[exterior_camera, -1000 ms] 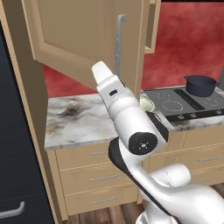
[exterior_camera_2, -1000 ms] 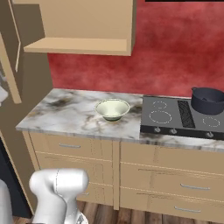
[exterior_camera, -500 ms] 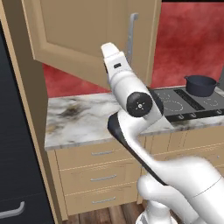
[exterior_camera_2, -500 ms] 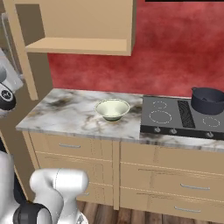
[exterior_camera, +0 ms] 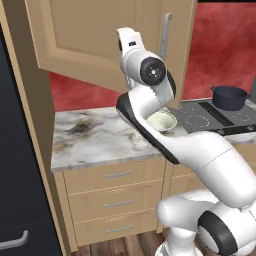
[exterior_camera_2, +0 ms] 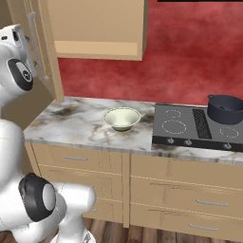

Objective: Open the cabinet and move the ladle to the pot. Then close the cabinet.

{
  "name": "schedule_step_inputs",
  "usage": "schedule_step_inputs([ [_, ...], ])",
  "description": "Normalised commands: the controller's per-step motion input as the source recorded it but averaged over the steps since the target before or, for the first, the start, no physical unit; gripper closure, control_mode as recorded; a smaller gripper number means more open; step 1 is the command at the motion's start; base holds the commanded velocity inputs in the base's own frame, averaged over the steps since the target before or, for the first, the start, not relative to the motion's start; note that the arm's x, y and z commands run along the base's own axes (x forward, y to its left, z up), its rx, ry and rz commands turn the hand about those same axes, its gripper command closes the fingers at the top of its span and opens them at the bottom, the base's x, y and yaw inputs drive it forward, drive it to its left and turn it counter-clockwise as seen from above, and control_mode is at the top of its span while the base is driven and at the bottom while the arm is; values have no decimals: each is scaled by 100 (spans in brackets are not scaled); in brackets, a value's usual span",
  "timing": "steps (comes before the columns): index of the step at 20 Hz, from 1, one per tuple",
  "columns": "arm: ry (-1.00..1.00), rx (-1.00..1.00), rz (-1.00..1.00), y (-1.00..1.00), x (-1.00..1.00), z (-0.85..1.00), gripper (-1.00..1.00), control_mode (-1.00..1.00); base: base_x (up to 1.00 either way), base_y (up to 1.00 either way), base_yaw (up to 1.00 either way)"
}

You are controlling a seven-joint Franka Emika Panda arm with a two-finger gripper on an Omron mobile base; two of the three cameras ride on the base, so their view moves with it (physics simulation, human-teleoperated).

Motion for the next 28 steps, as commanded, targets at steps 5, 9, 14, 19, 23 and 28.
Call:
schedule_step_inputs([
  [5,-9,7,0,0,72,7,-100,-100,0,0,0],
  [9,-12,2,0,0,82,0,-100,-100,0,0,0],
  [14,-2,2,0,0,86,8,-100,-100,0,0,0],
  [19,1,3,0,0,94,22,-100,-100,0,0,0],
  [23,5,2,0,0,89,33,-100,-100,0,0,0],
  [28,1,0,0,0,81,8,-100,-100,0,0,0],
])
